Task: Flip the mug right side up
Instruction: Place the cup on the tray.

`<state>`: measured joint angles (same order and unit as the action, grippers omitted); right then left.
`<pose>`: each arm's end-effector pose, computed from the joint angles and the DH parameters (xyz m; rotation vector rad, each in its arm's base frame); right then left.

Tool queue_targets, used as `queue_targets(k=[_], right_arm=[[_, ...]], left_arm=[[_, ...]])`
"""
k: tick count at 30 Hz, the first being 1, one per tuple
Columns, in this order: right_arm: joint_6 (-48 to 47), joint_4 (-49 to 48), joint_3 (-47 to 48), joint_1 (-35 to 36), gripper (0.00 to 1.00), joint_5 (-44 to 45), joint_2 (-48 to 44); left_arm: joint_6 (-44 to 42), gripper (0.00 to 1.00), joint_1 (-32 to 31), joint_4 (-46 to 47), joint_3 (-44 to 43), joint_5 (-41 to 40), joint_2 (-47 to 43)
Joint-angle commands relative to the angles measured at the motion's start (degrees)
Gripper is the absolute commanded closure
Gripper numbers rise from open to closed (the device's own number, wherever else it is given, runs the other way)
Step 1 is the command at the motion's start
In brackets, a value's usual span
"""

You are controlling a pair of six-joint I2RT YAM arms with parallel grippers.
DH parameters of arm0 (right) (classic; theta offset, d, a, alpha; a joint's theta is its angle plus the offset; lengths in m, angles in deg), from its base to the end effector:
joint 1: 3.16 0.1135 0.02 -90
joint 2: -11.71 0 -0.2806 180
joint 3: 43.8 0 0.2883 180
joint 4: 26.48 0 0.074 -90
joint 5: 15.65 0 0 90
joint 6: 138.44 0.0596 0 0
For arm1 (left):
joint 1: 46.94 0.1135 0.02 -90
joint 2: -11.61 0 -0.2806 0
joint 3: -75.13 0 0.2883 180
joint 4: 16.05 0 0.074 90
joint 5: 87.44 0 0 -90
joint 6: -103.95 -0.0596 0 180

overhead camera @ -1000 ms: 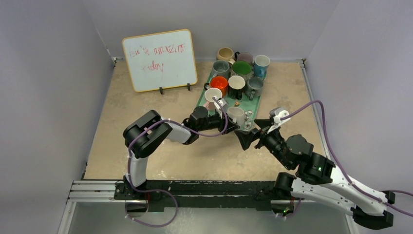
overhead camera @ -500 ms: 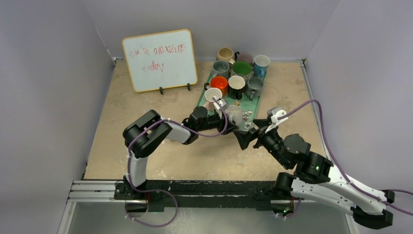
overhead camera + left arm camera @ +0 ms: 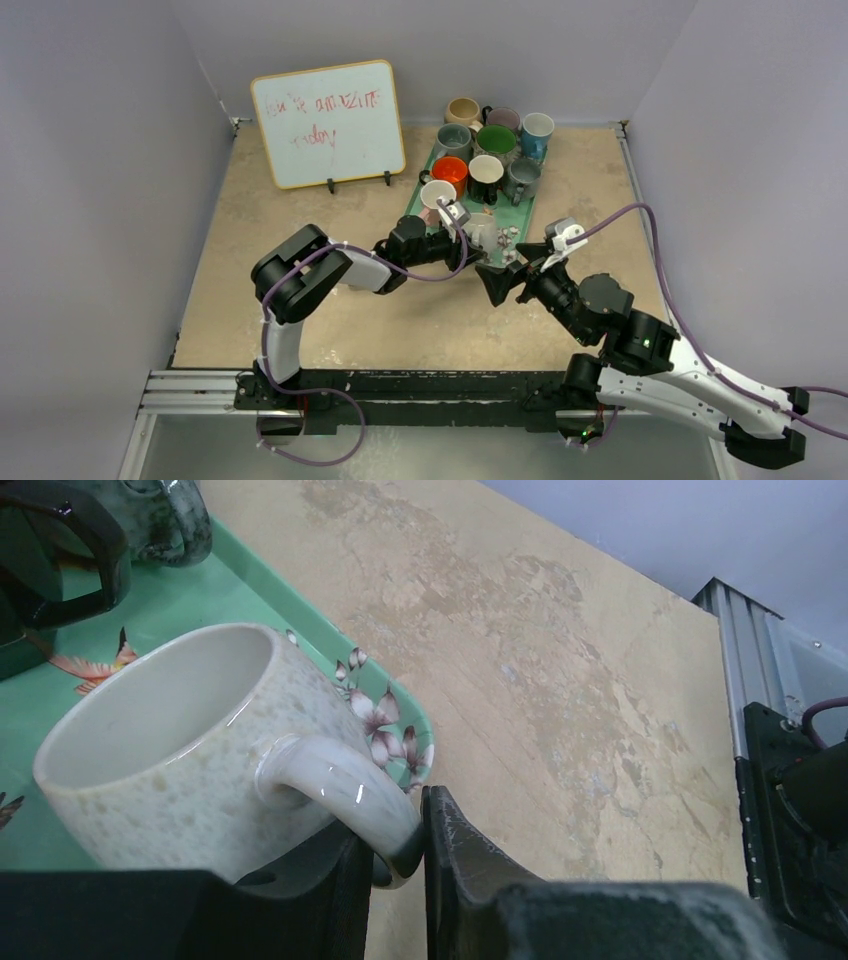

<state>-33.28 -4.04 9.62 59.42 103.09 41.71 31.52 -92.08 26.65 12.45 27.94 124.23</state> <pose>0.1027 0.1357 0.3705 -0.2525 1.5761 0.6780 0.2925 -0.3301 0.1357 0.7748 1.6611 -1.1699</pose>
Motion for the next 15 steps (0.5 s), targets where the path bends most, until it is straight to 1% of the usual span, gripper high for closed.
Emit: queue_targets(k=[1, 3, 4, 6, 7, 13, 15], right_arm=[[-0.28, -2.78, -0.14, -0.10, 0.01, -0.34, 0.32], [-0.30, -2.79, -0.19, -0.10, 0.01, -0.26, 0.47], [-0.40, -2.79, -0.19, -0.10, 0.01, -0.19, 0.50], [-0.50, -2.84, -0.25, -0.12, 0.01, -0.11, 0.58], [-0.53, -2.92, -0.26, -0.10, 0.01, -0.08, 0.59], [-0.31, -3.49, -0.39, -0.10, 0.01, -0.24, 0.85], [-0.02, -3.34, -0.44, -0.10, 0.01, -0.51, 0.87]], left_arm=[[-3.83, 0.83, 0.41, -0.66, -0.93, -0.08, 0.20], [-3.79, 0.82, 0.41, -1.28, -0.94, 0.01, 0.34], [-3.66, 0.79, 0.41, -1.54, -0.81, 0.12, 0.33], [-3.08, 0.67, 0.41, -1.70, -0.23, 0.30, 0.03], [-2.91, 0.65, 0.35, -1.78, -0.03, 0.36, -0.18], [-2.64, 0.57, 0.41, -3.53, 0.46, -0.59, -1.87], [-2.46, 0.57, 0.41, -3.65, 0.66, -0.60, -2.19]])
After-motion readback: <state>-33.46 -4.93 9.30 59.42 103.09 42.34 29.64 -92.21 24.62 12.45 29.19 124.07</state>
